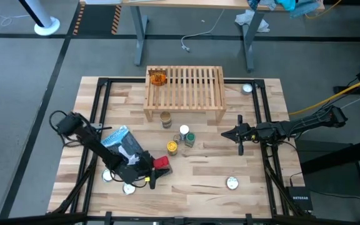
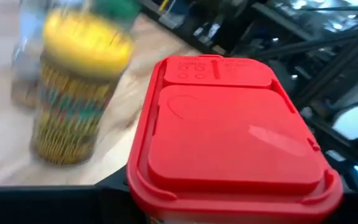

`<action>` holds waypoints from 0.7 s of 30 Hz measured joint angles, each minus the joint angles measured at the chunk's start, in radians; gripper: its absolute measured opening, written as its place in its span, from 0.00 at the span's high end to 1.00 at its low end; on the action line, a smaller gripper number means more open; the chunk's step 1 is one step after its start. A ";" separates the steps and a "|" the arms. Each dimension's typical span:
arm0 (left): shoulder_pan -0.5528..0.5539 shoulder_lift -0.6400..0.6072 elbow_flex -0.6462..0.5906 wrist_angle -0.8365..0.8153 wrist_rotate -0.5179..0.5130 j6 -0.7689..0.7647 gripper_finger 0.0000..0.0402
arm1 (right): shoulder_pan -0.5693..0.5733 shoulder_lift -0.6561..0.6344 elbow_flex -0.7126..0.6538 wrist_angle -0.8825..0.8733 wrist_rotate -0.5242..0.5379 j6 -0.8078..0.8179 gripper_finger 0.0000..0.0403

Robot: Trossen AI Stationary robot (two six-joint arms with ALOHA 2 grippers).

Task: Shelf spices
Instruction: Put the red seasoning can on the shelf

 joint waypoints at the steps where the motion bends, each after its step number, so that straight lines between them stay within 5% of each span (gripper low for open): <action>1: 0.000 -0.030 0.000 -0.005 0.001 0.036 0.57 | 0.000 0.000 0.000 0.000 0.000 0.000 0.98; 11: 0.020 -0.438 0.000 -0.267 0.017 0.429 0.57 | 0.000 0.000 0.000 0.000 0.000 0.000 0.98; 21: 0.206 -0.742 0.000 -0.531 0.286 0.675 0.56 | 0.000 0.000 0.000 0.000 0.000 0.000 0.98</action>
